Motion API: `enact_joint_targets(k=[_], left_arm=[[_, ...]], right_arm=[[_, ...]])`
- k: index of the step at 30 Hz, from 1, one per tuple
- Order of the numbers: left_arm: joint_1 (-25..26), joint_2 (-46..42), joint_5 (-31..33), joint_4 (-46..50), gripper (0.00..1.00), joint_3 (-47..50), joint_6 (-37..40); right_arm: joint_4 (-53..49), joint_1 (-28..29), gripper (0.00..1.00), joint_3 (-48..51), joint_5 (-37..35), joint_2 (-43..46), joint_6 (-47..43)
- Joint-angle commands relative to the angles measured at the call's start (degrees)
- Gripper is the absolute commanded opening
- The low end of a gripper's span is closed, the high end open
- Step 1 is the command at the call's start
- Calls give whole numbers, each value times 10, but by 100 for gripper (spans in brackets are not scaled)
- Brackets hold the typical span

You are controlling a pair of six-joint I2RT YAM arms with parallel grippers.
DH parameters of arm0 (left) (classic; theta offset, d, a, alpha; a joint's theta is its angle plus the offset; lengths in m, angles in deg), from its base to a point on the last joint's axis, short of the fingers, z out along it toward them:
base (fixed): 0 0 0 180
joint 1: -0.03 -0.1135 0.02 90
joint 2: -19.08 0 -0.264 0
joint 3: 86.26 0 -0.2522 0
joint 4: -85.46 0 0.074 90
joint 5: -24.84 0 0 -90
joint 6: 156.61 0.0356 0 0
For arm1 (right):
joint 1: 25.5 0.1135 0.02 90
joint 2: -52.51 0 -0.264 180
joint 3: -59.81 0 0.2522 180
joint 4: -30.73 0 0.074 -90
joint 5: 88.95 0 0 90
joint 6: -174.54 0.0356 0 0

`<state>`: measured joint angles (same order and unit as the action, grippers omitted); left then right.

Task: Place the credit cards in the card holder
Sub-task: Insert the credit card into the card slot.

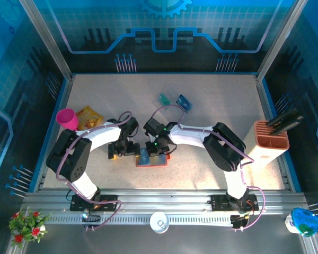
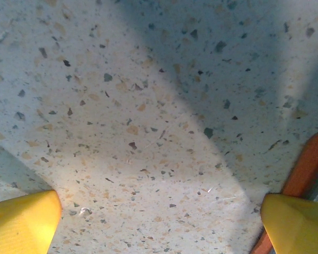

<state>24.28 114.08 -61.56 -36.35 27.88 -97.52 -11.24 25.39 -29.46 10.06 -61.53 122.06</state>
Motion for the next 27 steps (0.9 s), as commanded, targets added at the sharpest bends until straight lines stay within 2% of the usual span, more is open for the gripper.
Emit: enact_joint_targets(k=[1,12,27], left_arm=[[3,24,-17,-33,99,1,20],[-1,-50,-3,16,99,-15,7],[-2,-34,1,12,99,20,-5]], right_arm=[[13,15,0,-3,28,5,9],[35,-4,0,72,3,89,37],[72,16,0,64,9,59,57]])
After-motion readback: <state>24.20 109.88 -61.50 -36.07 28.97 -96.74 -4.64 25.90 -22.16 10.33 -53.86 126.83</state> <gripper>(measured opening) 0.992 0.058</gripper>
